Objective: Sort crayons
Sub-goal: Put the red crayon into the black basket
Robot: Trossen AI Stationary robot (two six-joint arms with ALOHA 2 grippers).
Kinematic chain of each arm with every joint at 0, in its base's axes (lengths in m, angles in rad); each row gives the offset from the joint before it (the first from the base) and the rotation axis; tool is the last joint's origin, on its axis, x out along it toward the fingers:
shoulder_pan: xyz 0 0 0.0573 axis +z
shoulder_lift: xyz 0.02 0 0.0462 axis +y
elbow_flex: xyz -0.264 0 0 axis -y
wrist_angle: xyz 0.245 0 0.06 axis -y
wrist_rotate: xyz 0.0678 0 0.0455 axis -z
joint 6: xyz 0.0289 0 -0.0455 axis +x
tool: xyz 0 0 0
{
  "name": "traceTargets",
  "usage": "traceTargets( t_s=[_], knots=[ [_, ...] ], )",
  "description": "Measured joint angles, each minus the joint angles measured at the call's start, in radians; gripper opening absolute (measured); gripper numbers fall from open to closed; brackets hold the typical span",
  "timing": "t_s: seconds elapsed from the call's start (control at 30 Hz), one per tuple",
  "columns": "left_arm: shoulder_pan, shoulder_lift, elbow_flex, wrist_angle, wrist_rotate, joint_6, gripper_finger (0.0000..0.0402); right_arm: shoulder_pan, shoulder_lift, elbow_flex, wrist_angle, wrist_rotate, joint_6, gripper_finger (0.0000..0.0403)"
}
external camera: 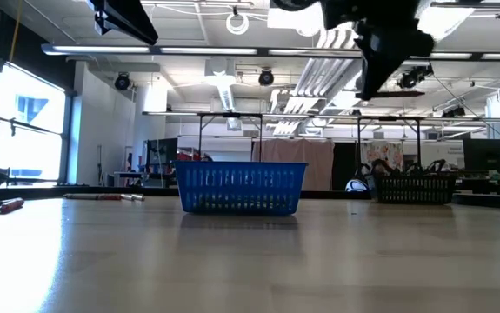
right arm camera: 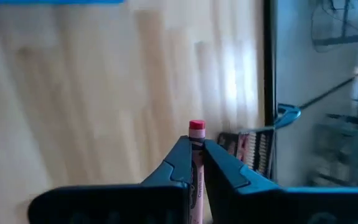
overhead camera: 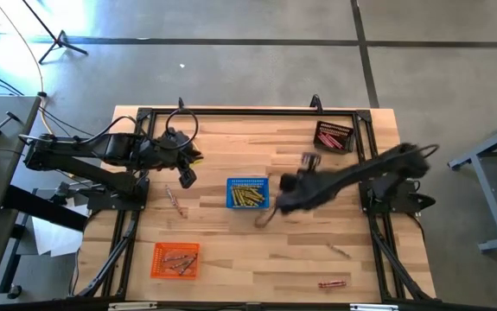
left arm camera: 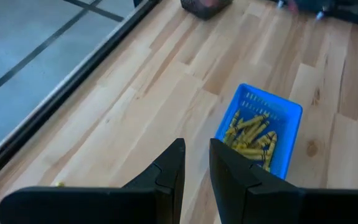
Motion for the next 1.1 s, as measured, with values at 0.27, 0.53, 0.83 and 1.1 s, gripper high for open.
traceTargets(
  t_s=[0.27,0.53,0.83,1.1],
  knots=[
    [-0.001,0.000,0.000,-0.047,0.057,-0.001,0.0060,-0.290,-0.453,-0.315,0.251,-0.044,0.016,0.0012],
    [-0.001,0.000,0.000,-0.049,0.057,0.031,0.0060,-0.543,-0.726,-0.651,0.737,-0.016,0.077,0.0012],
    [0.000,0.000,0.000,-0.049,0.056,0.013,0.0060,-0.729,-0.721,-0.847,0.921,0.116,0.206,0.0012],
    [0.000,0.000,0.000,-0.056,0.056,0.005,0.0060,-0.826,-0.721,-0.883,0.912,0.205,0.271,0.0043]
  ],
)
